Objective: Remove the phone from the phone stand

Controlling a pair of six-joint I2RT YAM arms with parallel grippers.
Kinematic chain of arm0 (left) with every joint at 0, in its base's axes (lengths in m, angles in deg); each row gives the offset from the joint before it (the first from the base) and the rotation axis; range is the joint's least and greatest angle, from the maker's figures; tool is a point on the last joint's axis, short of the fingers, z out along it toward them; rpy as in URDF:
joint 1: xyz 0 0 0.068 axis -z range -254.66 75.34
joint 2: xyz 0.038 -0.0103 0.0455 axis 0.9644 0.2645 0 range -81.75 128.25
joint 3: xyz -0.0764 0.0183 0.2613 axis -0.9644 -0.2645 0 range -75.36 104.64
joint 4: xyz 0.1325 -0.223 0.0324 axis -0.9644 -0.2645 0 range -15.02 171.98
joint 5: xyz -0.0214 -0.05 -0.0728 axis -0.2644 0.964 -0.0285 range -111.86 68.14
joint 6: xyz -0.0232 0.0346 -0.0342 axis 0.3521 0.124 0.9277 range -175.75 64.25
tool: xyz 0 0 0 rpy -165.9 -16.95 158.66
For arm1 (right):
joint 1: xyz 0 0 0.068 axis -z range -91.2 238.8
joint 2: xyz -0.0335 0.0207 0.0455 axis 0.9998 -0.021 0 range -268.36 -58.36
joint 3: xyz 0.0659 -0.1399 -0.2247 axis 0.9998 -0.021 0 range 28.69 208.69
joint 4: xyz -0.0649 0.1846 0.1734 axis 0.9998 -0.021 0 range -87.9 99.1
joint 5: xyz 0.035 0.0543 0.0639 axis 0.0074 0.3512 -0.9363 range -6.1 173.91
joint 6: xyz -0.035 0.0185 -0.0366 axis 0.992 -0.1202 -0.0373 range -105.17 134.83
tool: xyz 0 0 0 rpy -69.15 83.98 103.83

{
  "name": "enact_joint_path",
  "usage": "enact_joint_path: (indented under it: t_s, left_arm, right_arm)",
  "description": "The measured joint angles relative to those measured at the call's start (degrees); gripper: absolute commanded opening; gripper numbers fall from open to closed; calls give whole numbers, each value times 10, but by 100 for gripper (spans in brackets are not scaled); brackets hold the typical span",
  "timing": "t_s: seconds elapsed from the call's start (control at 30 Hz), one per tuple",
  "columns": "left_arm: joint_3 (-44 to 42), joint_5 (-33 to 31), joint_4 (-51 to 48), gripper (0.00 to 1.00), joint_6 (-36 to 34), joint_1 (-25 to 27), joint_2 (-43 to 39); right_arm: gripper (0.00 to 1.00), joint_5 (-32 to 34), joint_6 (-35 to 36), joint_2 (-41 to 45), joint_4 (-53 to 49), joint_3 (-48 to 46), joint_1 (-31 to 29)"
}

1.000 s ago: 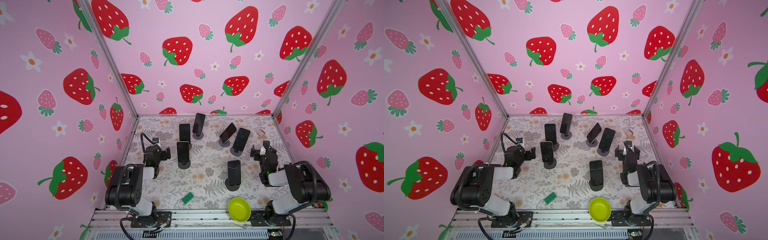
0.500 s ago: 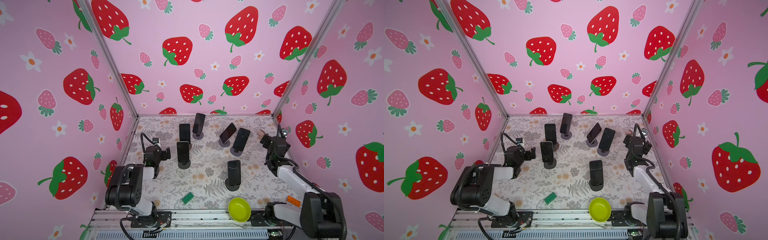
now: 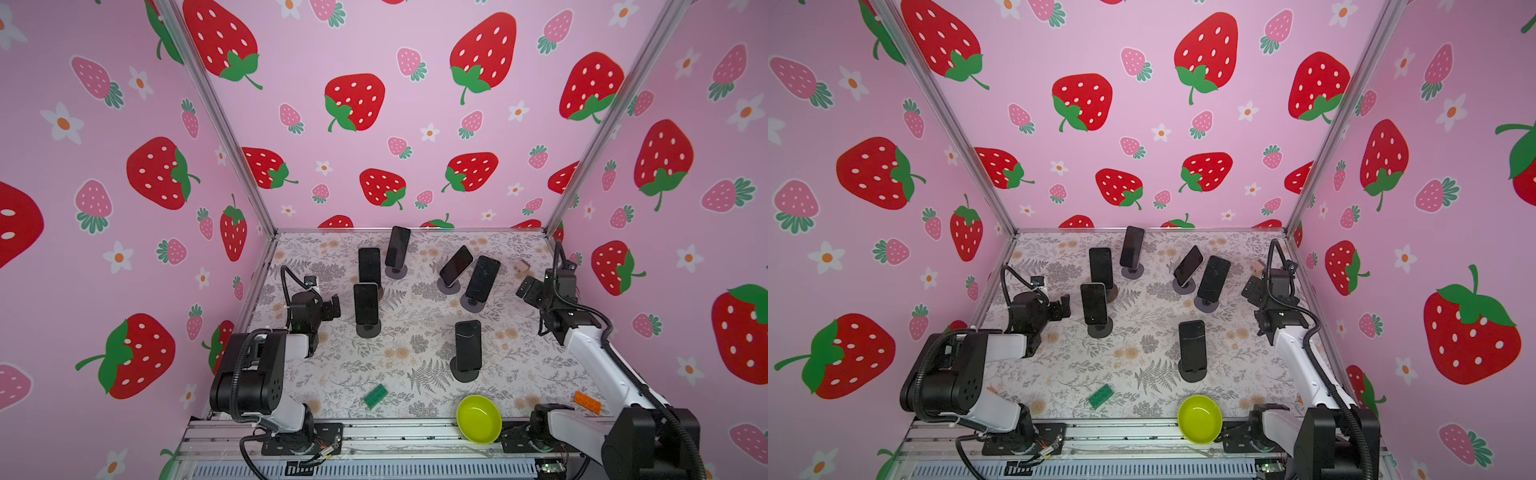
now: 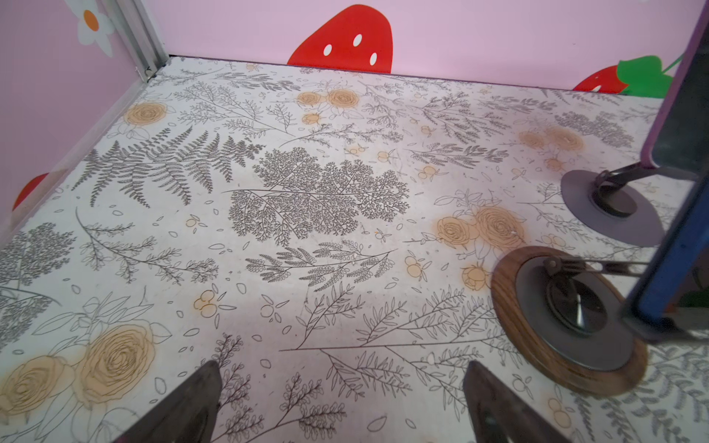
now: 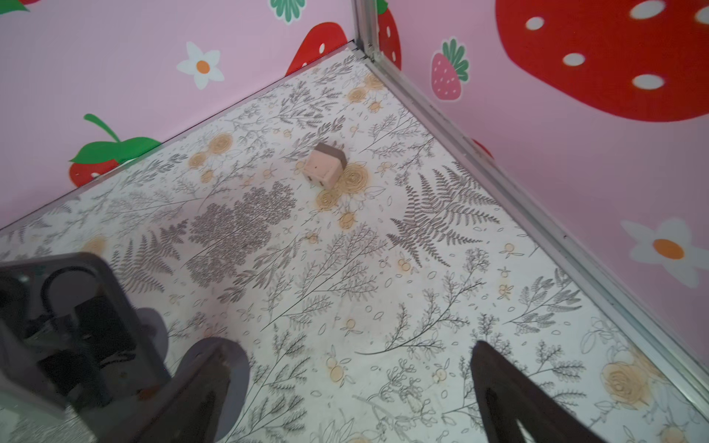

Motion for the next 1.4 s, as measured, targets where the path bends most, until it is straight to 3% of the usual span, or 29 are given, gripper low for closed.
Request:
enact_joint_path:
  t_s: [0.1, 0.3, 0.43, 0.57, 0.73, 1.0, 1.17, 1.4]
  left_arm:
    - [7, -39, -78, 99, 25, 8, -76]
    - [7, -181, -209, 99, 67, 83, -247]
    - [6, -240, -296, 99, 97, 121, -342]
    - [6, -249, -402, 99, 142, 130, -408]
    - [18, -212, -529, 99, 163, 131, -479]
    - [165, -177, -660, 99, 145, 136, -442]
    - [262, -216, -724, 99, 212, 140, -396]
    - [370, -183, -759, 99, 195, 139, -307]
  right_arm:
    - [100, -15, -5, -2, -54, 46, -41]
    - [100, -10, -15, -28, -148, 131, -217]
    - [100, -19, -43, -61, -217, 163, -303]
    - [100, -31, -73, -79, -297, 185, -361]
    - [100, -64, -95, -78, -352, 192, -390]
    - [97, -74, -109, -78, -392, 191, -409]
    - [95, -68, -129, -82, -390, 182, -430]
    - [93, -31, -168, -113, -385, 171, -460]
